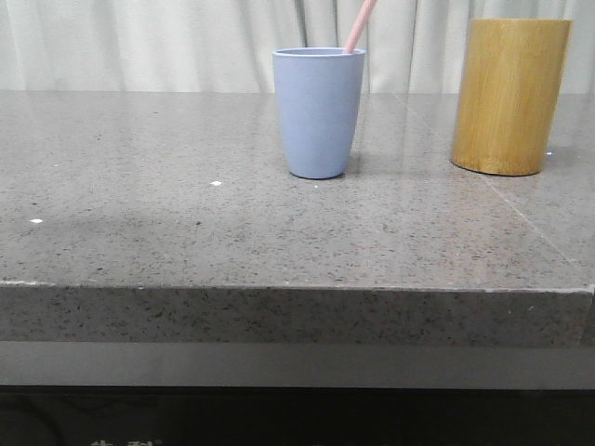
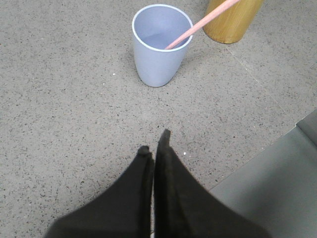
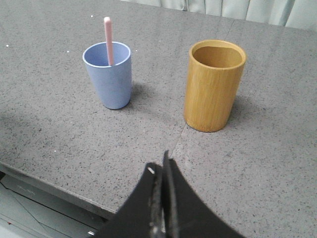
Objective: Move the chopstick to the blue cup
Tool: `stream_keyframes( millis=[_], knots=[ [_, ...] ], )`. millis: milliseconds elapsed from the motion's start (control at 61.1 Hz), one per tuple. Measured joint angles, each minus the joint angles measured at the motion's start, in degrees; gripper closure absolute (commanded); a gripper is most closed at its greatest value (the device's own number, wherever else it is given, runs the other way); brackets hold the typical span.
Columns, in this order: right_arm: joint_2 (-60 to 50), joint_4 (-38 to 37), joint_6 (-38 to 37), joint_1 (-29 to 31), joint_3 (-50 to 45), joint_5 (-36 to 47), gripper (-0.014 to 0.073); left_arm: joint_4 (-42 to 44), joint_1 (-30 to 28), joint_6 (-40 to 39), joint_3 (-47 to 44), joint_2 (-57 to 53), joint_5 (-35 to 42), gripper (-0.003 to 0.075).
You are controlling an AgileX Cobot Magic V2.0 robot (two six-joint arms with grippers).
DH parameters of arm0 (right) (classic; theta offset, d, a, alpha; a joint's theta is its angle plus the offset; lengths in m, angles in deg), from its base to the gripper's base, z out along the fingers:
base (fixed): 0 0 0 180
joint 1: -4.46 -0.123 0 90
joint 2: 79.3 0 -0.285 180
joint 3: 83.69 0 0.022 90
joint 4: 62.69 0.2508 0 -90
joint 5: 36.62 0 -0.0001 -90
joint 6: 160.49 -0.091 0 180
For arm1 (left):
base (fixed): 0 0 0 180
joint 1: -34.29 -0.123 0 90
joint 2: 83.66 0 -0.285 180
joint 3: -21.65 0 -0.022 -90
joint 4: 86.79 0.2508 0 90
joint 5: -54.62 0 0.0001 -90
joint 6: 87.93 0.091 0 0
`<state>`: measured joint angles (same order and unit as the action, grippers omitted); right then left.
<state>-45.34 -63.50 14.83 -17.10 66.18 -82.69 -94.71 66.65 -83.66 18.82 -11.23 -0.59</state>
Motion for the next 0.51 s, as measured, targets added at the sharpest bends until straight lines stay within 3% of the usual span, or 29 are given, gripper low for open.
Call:
stream_keyframes(
  millis=[507],
  knots=[
    [0.00,0.00,-0.09,0.00,-0.13,-1.08,0.0661,0.00,0.00,0.00,0.00,0.00,0.00,0.0739]
  ],
)
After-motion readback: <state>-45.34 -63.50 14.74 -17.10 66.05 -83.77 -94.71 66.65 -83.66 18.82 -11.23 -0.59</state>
